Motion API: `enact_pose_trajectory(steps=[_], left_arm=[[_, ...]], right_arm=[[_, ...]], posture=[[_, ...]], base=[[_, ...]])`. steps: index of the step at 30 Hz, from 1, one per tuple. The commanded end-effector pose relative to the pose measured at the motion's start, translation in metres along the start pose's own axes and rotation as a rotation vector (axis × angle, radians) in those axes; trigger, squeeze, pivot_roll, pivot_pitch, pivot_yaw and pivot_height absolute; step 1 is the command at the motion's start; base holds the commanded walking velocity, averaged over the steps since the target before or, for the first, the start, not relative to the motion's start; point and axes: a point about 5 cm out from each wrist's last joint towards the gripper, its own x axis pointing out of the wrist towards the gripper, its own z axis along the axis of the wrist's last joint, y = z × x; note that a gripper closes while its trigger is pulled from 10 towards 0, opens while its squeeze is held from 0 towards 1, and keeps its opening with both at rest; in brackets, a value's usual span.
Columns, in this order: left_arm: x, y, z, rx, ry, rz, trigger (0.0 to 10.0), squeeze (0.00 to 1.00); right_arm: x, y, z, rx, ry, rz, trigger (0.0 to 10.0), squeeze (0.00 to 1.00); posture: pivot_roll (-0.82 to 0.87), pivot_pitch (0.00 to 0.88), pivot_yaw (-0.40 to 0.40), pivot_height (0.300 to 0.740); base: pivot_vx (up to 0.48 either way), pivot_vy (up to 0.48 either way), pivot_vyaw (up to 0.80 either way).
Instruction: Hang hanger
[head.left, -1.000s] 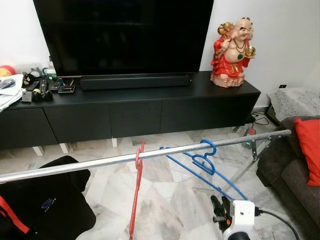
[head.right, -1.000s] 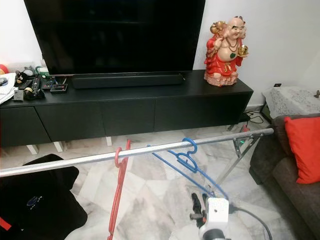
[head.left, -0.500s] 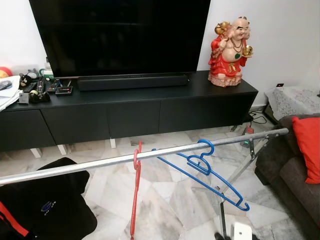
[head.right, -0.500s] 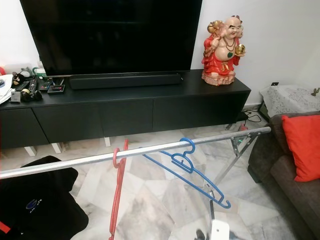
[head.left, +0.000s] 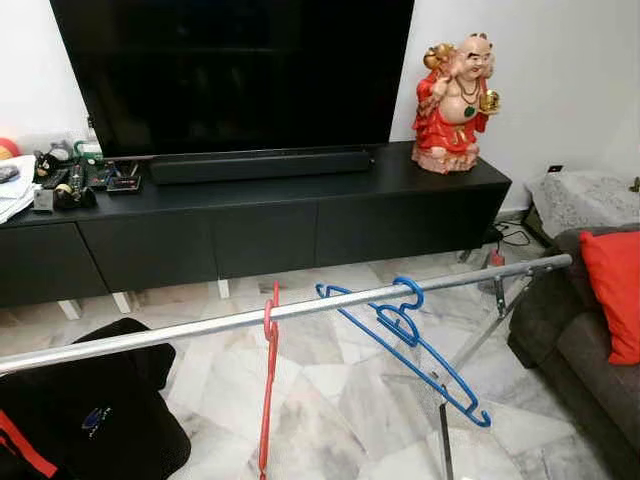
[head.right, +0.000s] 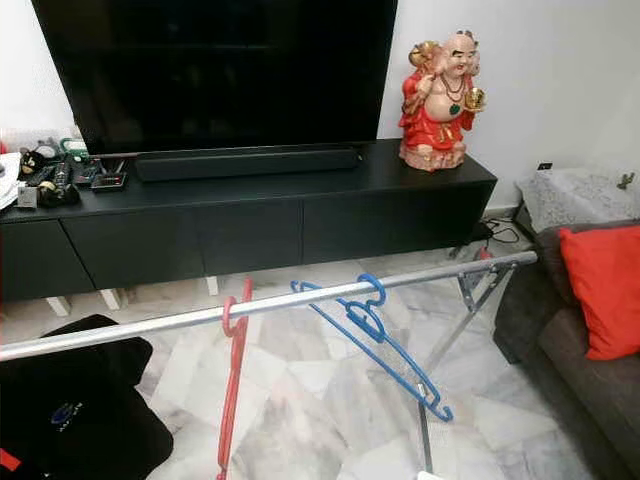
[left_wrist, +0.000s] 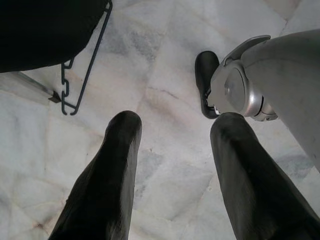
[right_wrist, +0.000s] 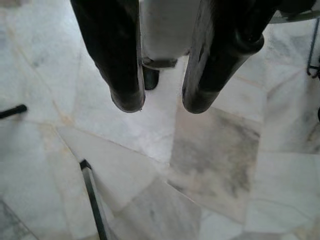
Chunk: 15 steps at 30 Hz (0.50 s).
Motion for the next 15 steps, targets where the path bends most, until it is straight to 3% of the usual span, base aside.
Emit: enact_pose_trajectory(steps=[1,6,15], left_arm=[[-0.0001,-0.001,-0.0021,0.002,0.004,-0.003,10.0,0.0],[0.0003,-0.0019,-0.001,-0.006,0.002,-0.004,10.0,0.0],[0.0015,-0.0071,0.0006,-0.011,-0.001,-0.015,10.0,0.0]], right_arm=[[-0.0012,-0.0073,-0.0035,-0.002,0.01,-0.019,10.0,0.0],[-0.0018,-0.0091,-0.0064,-0.004,0.018,-0.019,10.0,0.0],[-0.0013,-0.0114,-0.0036,-0.009,0.018,-0.029,10.0,0.0]], posture=[[0.1,0.0,-0.023,0.74],[0.1,0.0,-0.02,0.74],[0.1,0.0,-0.024,0.74]], base=[[0.0,0.0,0.0],[-0.204,0.0,0.0],[0.0,0.0,0.0]])
